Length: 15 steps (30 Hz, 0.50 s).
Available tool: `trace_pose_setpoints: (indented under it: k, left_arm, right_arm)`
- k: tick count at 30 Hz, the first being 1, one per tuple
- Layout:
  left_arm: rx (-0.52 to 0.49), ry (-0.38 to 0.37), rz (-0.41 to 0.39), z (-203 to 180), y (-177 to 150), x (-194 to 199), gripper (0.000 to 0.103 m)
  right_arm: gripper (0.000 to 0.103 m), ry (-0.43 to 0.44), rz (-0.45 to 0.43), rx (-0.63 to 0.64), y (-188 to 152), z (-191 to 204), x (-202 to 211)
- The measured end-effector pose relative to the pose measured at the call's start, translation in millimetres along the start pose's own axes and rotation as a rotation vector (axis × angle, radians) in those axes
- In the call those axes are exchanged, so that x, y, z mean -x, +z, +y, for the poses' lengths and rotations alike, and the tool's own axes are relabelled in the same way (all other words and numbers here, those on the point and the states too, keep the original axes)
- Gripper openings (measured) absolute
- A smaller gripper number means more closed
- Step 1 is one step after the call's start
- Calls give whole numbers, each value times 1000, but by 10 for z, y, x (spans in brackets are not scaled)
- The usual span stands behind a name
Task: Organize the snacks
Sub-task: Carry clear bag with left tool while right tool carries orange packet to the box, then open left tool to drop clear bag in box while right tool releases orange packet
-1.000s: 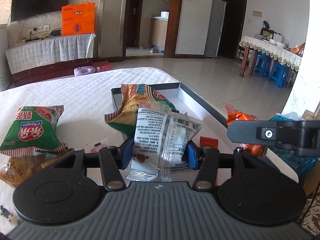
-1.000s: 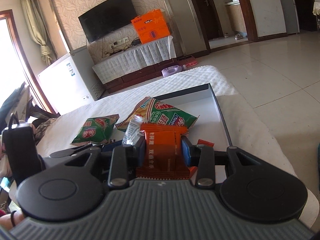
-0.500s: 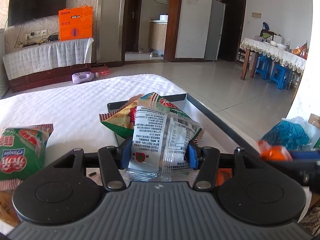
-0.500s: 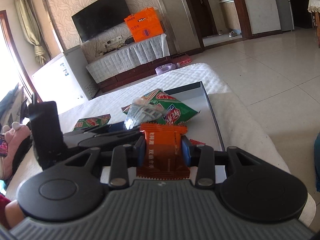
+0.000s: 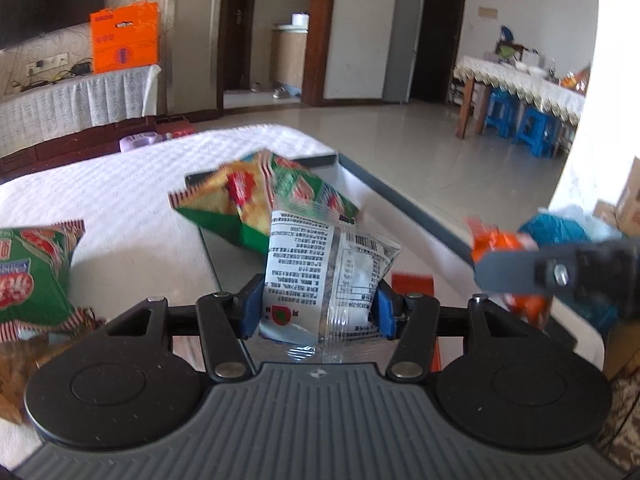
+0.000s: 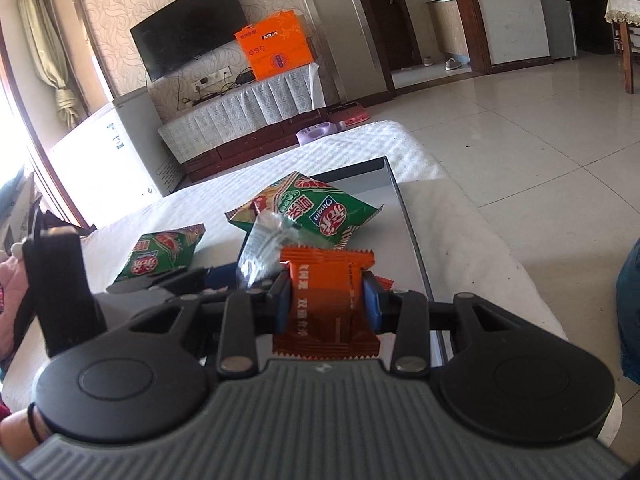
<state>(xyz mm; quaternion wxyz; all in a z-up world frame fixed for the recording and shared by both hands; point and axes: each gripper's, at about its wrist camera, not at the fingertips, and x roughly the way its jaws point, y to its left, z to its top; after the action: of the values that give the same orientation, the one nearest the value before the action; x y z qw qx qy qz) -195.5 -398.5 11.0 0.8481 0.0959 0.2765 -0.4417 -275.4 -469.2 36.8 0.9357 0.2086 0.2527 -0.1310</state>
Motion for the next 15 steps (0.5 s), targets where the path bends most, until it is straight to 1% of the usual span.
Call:
trace_pose_setpoints:
  k: [3,11,15]
  left_arm:
    - [-52,2,7,-91,-77,22,59]
    - [-80,-6,7,-181,-202,112,60]
    - [-111,-4,1,-217,-266,164,60]
  right_arm:
    - [40,-17,-6,14,0,23,-3]
    - [40,-14,-7,18,-23,70,-64]
    - [40,-13,4,18,-23,81,-130]
